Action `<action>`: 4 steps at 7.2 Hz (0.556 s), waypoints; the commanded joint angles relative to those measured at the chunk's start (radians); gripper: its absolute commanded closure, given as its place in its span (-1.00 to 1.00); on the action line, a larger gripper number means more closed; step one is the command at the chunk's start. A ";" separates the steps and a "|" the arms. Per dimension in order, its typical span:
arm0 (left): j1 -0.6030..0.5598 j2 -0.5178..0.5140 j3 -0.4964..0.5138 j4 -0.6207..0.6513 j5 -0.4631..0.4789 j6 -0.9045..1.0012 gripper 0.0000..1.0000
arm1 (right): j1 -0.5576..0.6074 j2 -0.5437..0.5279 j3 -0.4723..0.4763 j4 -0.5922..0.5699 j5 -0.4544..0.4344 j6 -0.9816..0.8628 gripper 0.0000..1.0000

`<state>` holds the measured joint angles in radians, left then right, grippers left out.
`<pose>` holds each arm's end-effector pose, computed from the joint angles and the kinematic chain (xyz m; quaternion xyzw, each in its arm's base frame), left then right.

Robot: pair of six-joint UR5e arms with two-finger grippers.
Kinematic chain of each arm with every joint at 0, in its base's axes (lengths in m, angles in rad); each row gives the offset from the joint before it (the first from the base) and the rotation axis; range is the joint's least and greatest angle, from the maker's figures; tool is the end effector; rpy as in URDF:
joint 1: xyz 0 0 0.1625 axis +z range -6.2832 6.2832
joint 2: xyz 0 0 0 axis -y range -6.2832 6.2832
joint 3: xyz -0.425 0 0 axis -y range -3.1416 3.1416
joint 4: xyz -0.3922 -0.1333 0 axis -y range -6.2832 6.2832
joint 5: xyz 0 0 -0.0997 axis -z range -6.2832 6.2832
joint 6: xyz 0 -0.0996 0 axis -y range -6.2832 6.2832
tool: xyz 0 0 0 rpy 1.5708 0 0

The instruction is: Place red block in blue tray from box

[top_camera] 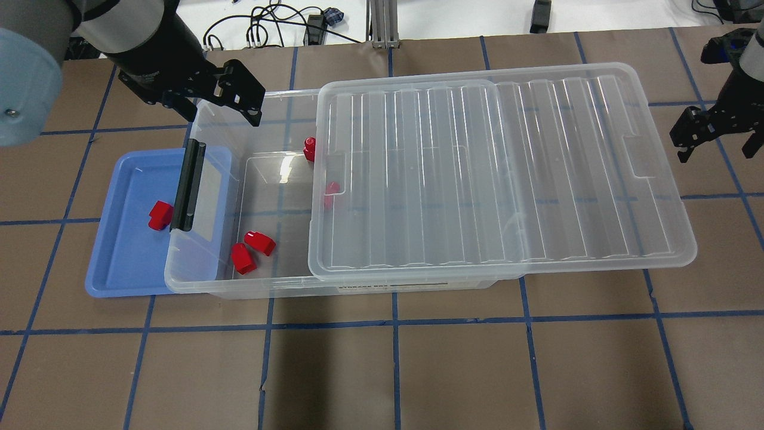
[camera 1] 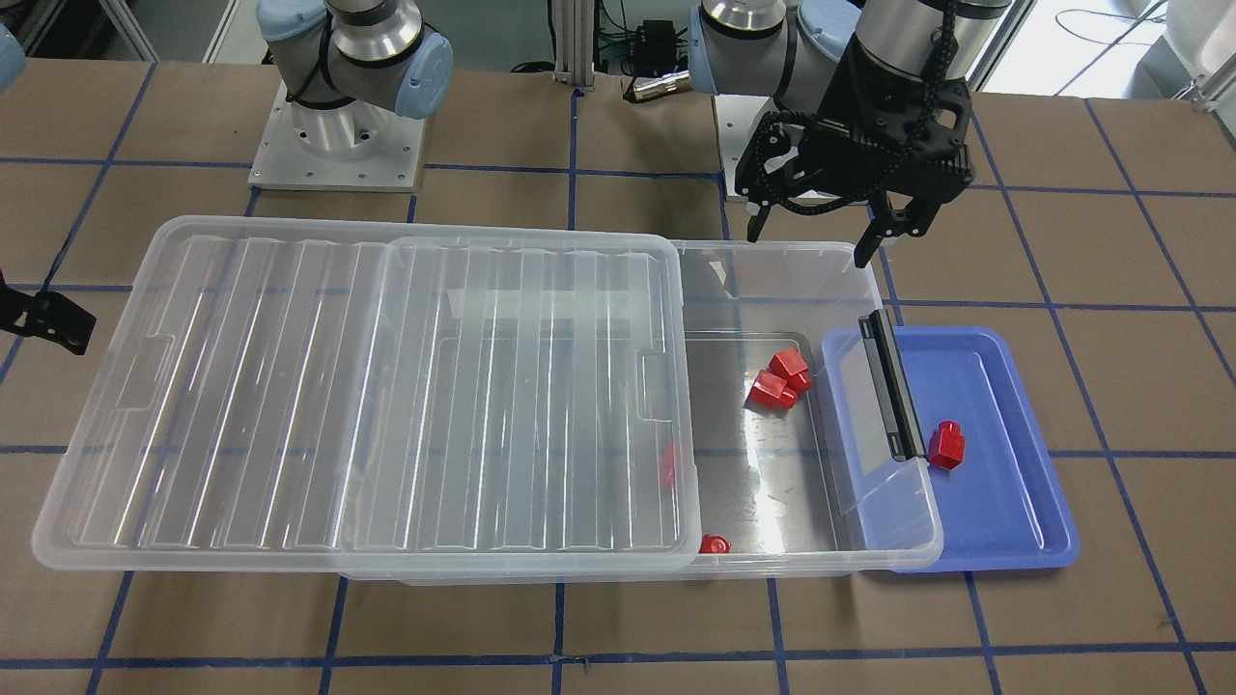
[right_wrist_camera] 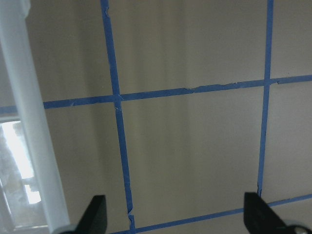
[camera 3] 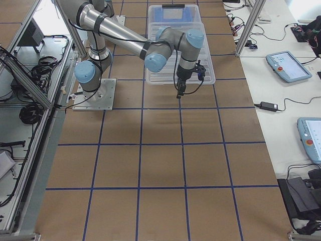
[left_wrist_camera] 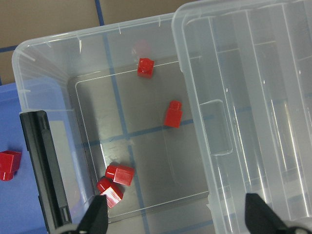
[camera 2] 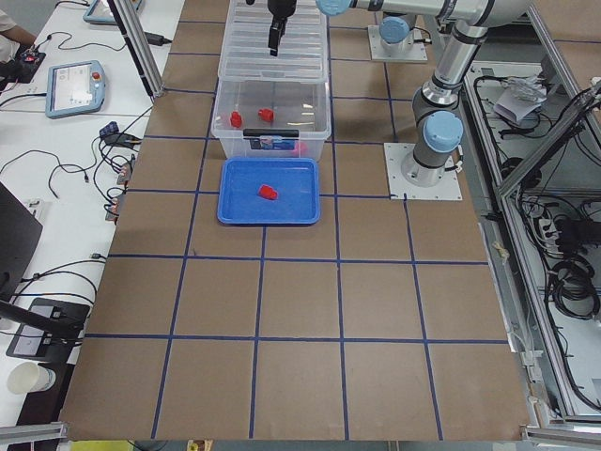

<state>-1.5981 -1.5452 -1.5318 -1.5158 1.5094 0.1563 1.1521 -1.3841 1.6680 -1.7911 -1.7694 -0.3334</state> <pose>-0.1528 -0.4874 0.5259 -0.0933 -0.9934 0.0616 0.0267 -0.1192 -0.5475 0.3665 -0.0393 -0.9938 -0.0658 0.0805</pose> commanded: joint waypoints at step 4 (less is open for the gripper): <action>0.018 -0.001 0.059 -0.190 0.098 -0.061 -1.00 | 0.014 0.040 -0.001 -0.002 0.008 0.022 -1.00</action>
<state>-1.5874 -1.5453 -1.4892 -1.6736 1.6048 0.1202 1.1565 -1.3463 1.6690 -1.7940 -1.7620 -0.3185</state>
